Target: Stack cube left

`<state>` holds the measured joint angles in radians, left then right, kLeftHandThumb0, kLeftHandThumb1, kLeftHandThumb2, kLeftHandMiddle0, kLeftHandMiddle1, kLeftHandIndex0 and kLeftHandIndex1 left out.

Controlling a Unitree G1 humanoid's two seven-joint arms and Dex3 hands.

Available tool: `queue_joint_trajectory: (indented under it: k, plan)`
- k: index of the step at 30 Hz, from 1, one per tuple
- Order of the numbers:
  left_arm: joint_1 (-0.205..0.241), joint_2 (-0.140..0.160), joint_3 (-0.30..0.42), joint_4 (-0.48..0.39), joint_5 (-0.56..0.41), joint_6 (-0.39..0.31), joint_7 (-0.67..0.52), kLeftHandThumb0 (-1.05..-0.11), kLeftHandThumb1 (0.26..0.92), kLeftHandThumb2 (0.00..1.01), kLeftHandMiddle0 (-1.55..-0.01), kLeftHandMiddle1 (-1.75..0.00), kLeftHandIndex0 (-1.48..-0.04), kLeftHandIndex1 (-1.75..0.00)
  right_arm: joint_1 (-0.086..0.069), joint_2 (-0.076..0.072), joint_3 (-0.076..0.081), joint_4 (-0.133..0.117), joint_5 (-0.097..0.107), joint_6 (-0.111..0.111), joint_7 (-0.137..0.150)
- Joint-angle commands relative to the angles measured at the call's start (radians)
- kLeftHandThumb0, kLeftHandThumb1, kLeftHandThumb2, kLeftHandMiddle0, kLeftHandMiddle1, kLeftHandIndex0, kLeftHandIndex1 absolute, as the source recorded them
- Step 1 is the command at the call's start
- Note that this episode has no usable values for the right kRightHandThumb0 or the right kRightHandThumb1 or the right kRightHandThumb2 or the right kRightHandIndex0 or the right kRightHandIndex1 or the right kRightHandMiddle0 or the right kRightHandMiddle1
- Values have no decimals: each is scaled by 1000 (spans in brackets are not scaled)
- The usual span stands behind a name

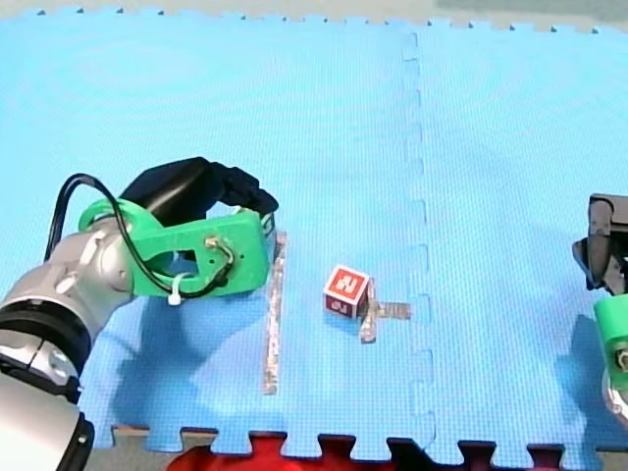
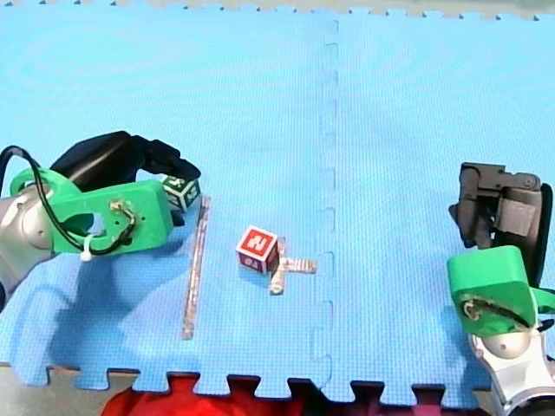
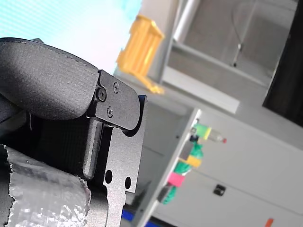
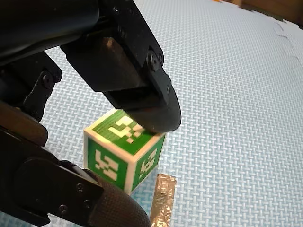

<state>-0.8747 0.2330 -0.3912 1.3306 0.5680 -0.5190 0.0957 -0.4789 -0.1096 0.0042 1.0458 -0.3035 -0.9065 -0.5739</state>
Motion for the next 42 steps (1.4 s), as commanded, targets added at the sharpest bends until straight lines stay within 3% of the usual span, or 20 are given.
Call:
queue_joint_trajectory:
  k: [1, 8, 14, 26, 31, 35, 39, 42]
  plan:
    - [-2, 7, -13, 2, 13, 7, -9, -585, 709, 2, -928, -1746, -1081, -65, 7, -7, -3, -8, 2, -6, 0]
    - [-28, 15, -36, -3, 26, 31, -70, -638, 720, 5, -961, -1746, -980, -7, 21, -12, -4, -28, 5, -13, 7]
    - [-59, 3, -97, -20, 80, 120, -99, -685, 724, 4, -976, -1746, -927, 0, 36, -11, -8, -49, 6, -21, 12]
    - [-42, 14, -121, -28, 84, 133, -63, -753, 731, 3, -991, -1746, -879, 0, 74, -10, -14, -96, 5, -22, 23]
    - [-23, 14, -114, -32, 71, 132, -43, -748, 732, 3, -1012, -1746, -928, -21, 71, -11, -14, -92, -3, -15, 16]
    - [-18, 24, -107, -50, 51, 132, -109, -734, 734, 3, -1029, -1746, -941, -22, 65, -13, -17, -81, -1, -14, 17]
    - [-26, 25, -103, -77, 34, 155, -177, -721, 745, 7, -1045, -1746, -963, -26, 57, -14, -16, -56, -5, -20, 11]
    - [-24, 24, -103, -89, 29, 169, -196, -706, 746, 5, -1050, -1746, -993, -33, 58, -15, -15, -53, -8, -26, 7]
